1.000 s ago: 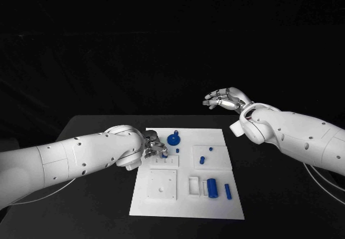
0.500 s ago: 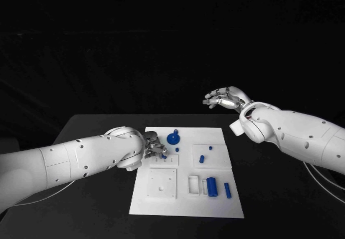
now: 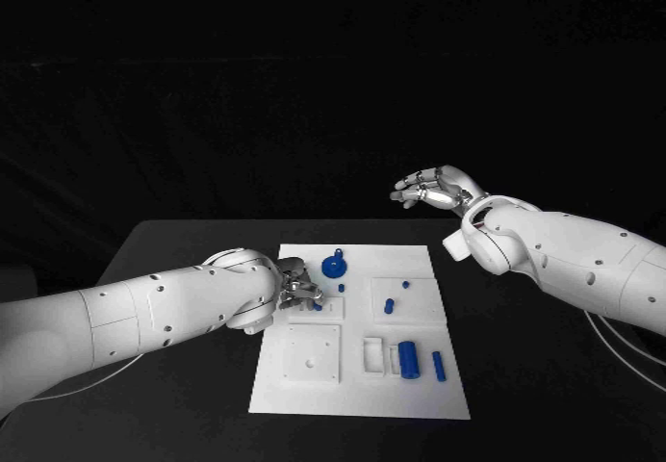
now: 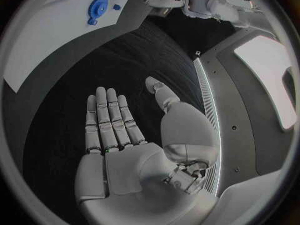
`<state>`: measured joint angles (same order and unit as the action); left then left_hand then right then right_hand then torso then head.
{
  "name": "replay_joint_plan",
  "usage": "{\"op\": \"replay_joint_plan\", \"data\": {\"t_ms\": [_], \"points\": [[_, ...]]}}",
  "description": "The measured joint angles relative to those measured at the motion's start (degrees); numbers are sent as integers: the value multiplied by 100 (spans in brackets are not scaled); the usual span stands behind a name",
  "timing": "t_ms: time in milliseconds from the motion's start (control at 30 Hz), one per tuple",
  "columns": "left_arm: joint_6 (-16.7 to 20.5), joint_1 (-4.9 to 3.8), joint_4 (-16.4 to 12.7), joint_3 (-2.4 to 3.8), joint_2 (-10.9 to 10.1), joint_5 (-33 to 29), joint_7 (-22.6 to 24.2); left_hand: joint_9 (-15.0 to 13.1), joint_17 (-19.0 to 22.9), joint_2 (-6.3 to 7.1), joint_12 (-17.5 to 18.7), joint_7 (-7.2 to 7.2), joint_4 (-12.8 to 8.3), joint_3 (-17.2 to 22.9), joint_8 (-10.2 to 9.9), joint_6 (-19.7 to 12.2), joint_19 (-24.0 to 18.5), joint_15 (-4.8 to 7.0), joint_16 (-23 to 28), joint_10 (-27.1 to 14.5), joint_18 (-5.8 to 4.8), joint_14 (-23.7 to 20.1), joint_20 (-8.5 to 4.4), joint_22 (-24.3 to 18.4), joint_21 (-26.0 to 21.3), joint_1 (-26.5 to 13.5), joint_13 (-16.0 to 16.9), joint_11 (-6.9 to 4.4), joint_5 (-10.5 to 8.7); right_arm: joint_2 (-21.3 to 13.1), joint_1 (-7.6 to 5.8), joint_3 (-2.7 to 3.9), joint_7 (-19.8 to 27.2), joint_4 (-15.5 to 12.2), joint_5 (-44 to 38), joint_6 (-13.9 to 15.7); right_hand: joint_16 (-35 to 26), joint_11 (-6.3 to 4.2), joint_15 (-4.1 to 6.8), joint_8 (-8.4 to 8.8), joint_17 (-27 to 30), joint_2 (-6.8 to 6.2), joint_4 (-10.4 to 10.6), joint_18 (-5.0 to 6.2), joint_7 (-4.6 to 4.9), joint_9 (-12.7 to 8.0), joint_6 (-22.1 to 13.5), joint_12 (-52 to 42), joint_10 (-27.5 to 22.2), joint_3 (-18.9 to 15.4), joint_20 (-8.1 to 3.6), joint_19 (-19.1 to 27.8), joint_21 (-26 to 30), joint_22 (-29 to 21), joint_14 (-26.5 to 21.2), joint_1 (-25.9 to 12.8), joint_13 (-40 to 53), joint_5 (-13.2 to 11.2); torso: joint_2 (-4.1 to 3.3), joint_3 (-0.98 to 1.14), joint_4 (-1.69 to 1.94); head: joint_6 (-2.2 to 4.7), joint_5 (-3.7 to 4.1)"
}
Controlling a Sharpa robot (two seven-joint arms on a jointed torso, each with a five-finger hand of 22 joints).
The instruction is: Assemble the parts on the task board
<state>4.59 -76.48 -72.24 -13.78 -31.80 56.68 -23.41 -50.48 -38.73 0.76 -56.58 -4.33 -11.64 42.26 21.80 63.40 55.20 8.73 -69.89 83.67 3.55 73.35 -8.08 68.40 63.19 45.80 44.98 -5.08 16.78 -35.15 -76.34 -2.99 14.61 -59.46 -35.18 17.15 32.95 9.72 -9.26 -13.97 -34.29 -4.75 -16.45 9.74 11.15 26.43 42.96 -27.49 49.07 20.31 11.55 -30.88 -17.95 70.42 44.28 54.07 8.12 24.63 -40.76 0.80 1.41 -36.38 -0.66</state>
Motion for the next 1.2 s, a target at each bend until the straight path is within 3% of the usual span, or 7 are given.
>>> {"op": "replay_joint_plan", "data": {"t_ms": [433, 633, 1200], "points": [[5, 6, -1, 0, -5, 146, 9, 8, 19, 26, -22, 5, 7, -9, 0, 44, 0, 4, 0, 0, 0, 4, 0, 5, 0, 16, -12, 0, -36, 1, 0, 0, -5, -20, -4, 1, 0, 0, 1, 0, 13, 0, 0, 0, -1, -12, 0, 0, 40, 0, 20, 20, 22, 5, 1, 0, -28, 0, 3, -1, 7, -2, -6], [-22, 6, -8, 1, -18, 216, 4, 1, 67, 18, -44, 2, -4, 0, -11, 60, 0, 12, -48, 0, 0, 12, 0, 18, 0, 24, -44, 0, 102, 1, 0, 0, -6, -17, -5, 3, 0, 0, 1, 1, 26, 30, 0, 0, -1, -20, 0, 0, 40, 0, 20, 20, 22, 5, 1, -30, -52, 44, 2, -3, 7, -8, -7], [-148, 4, -12, 4, -15, 253, -3, -19, 104, 18, -44, 9, -9, -1, -24, 71, 0, 13, -70, 0, 0, 13, 0, 25, 0, 25, -64, 0, 135, 15, 0, 0, -14, -13, -6, 2, 0, -21, 2, 1, 39, 30, 0, 0, -1, -30, 0, 0, 61, 0, 20, 20, 45, 10, 2, -30, -66, 44, 2, -3, 7, -21, -20]]}}
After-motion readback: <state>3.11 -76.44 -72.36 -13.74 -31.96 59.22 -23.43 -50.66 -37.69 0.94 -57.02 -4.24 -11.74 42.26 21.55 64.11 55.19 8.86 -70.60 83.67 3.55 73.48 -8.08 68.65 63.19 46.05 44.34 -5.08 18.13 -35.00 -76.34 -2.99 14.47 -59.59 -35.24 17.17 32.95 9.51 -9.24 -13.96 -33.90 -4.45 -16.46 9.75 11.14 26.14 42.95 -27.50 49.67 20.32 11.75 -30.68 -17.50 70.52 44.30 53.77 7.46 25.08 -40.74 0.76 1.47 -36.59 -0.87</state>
